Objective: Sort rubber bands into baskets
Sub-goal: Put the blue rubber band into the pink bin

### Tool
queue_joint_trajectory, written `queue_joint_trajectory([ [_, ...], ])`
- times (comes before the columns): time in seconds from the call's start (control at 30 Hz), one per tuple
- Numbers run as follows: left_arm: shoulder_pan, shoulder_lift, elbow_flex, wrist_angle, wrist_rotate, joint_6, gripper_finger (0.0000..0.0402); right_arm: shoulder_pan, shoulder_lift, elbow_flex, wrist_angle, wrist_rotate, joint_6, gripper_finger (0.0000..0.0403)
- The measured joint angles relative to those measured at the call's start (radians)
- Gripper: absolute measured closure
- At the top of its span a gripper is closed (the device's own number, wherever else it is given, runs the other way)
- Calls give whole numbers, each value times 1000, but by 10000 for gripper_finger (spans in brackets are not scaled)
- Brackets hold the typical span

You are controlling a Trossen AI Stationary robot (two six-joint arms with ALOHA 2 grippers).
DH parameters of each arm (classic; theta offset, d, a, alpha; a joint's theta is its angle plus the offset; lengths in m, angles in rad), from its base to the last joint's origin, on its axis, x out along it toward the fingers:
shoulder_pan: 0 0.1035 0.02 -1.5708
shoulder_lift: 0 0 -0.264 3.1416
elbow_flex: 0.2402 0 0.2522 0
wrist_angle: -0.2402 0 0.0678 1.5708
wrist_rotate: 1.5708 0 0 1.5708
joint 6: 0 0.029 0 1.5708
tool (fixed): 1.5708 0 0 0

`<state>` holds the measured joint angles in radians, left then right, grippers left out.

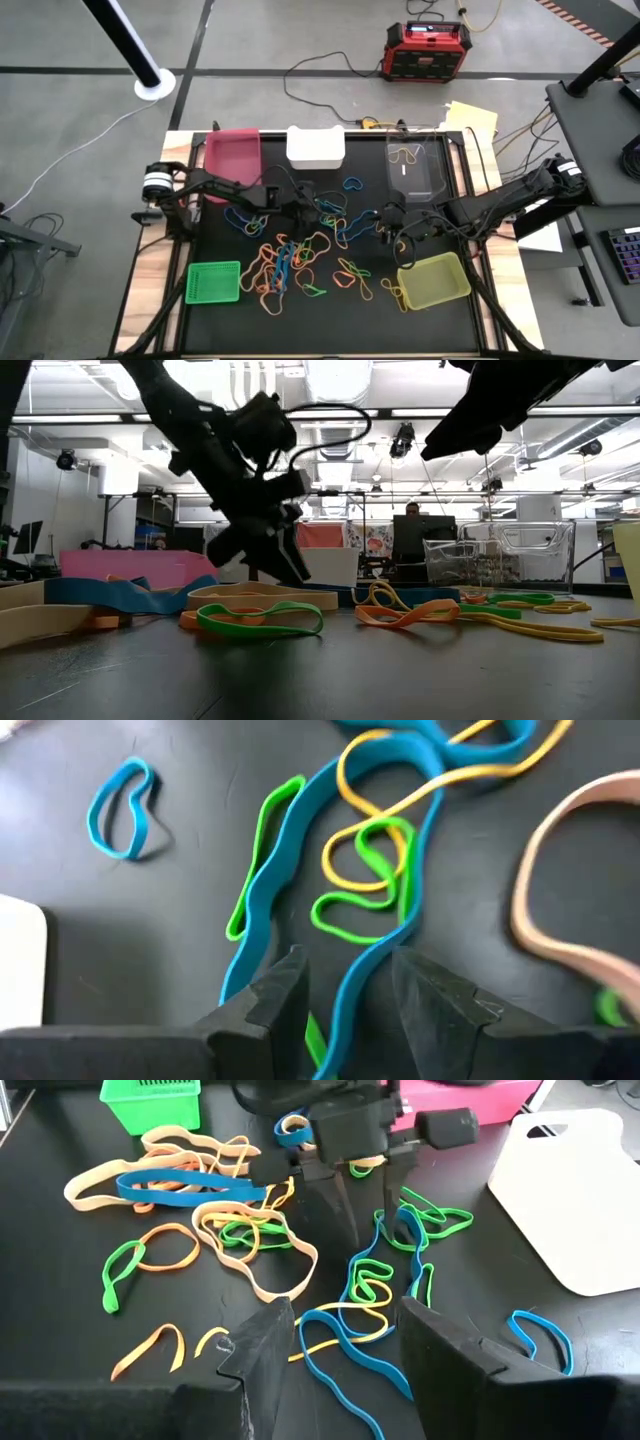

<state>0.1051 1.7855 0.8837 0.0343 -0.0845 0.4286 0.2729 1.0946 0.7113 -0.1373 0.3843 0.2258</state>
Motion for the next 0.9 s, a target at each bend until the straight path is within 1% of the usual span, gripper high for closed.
queue_joint_trajectory([
  [0.33,18,40,-2,10,1,26,277,0,0,0,0,0,0,229],
  [0.43,18,40,-2,9,1,38,302,0,0,0,0,0,0,229],
  [0.57,16,42,-2,2,6,50,374,0,0,0,0,0,0,229],
  [0.6,16,43,-2,1,7,51,387,0,0,0,0,0,0,229],
  [0.63,17,44,-2,0,7,50,393,0,0,0,0,0,0,229],
  [0.8,17,36,-3,-9,7,21,400,0,0,0,0,0,1,229],
  [0.9,18,3,-5,-25,22,6,401,0,0,-1,0,0,1,229],
])
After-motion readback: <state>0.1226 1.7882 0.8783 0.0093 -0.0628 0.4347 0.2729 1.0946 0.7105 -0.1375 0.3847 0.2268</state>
